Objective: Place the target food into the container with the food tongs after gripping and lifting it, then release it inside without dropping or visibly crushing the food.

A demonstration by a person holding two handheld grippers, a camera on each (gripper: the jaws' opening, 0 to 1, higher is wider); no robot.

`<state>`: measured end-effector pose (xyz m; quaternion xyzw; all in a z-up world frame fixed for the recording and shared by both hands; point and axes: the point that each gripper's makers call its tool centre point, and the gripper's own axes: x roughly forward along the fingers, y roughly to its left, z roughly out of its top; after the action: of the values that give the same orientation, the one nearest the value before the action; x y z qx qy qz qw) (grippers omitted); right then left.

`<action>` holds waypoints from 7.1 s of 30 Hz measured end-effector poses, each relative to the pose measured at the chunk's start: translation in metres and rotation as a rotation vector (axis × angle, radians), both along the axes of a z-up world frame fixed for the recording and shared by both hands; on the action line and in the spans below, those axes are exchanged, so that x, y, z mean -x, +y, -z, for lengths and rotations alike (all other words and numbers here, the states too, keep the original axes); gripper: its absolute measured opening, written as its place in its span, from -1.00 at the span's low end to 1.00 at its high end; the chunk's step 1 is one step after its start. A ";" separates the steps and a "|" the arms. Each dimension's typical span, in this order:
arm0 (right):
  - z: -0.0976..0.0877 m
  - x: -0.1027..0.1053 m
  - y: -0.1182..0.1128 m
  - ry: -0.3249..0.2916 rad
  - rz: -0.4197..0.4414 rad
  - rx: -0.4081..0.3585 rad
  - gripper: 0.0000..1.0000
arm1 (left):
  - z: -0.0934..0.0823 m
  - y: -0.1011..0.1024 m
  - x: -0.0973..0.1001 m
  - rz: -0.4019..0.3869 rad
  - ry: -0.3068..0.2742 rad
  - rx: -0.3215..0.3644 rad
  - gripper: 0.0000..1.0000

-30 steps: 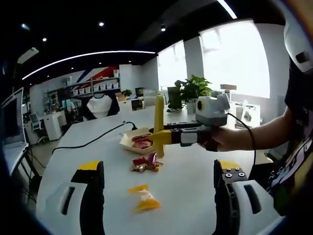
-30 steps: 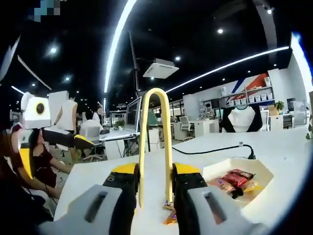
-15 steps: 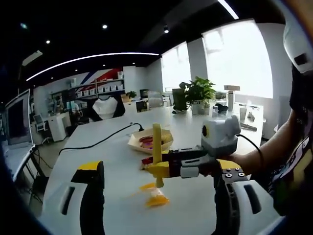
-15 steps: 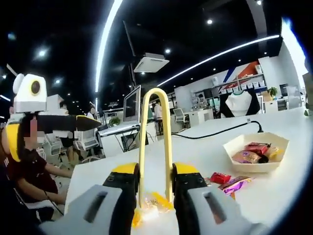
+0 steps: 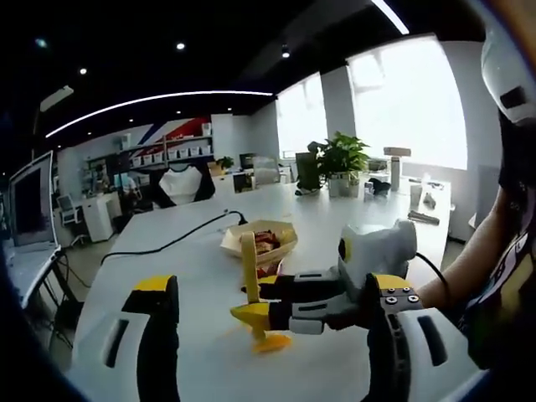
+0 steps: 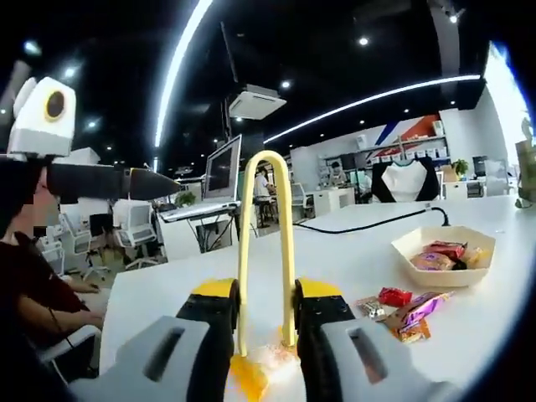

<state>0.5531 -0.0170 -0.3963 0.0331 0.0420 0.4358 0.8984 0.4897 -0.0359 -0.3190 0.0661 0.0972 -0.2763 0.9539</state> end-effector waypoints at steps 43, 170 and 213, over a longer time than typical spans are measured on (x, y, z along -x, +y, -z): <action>0.002 -0.037 -0.170 -0.161 0.019 0.144 -0.54 | -0.010 -0.060 -0.002 0.104 0.006 -0.041 0.95; -0.027 -0.258 -0.201 -0.004 0.333 0.097 -0.66 | 0.000 -0.047 -0.002 0.069 0.032 0.034 0.93; -0.057 -0.176 -0.170 -0.169 0.166 0.084 -0.54 | -0.001 -0.042 0.001 0.053 0.030 0.011 0.90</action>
<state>0.7287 -0.1874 -0.3392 -0.0382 -0.0188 0.3592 0.9323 0.4889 -0.0774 -0.3183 0.0590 0.1083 -0.3031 0.9449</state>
